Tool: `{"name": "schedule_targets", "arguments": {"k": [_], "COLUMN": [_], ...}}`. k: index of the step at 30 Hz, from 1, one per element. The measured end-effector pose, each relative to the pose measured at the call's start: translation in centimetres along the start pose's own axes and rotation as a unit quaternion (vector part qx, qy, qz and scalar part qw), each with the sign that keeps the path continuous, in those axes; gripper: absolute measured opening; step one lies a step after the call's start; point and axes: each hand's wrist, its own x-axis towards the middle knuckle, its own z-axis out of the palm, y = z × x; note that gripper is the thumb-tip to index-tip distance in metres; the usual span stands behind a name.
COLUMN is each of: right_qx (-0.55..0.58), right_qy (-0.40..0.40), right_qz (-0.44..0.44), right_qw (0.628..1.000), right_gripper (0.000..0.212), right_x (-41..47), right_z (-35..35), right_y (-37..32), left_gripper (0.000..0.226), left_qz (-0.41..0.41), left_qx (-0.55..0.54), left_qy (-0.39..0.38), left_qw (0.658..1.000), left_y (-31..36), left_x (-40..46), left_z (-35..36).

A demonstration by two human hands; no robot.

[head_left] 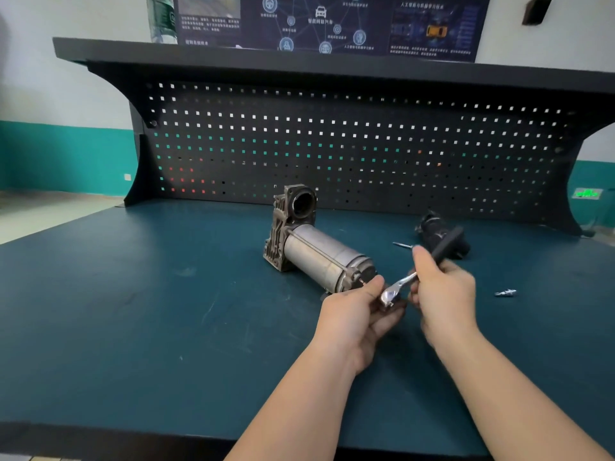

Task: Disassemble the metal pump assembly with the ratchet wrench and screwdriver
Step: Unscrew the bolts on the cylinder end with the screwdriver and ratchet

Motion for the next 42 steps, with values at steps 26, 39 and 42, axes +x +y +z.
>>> {"name": "schedule_targets", "arguments": {"k": [26,39,42], "right_qx": [0.03,-0.009,-0.015], "right_qy": [0.02,0.025,0.019], "right_qz": [0.07,0.006,0.083], "right_qw": [0.997,1.0,0.996], "right_gripper": [0.034,0.037,0.035], "right_x": [0.4,-0.1,0.6], "right_z": [0.2,0.4,-0.1], "right_y": [0.3,0.4,0.2], "left_gripper": [0.02,0.011,0.012], "left_qz": [0.0,0.01,0.003], "left_qx": [0.018,0.017,0.025], "left_qy": [-0.001,0.0,0.012], "left_qw": [1.0,1.0,1.0], "left_y": [-0.2,-0.1,-0.4], "left_x": [0.1,0.0,0.2], "left_z": [0.0,-0.1,-0.1]}}
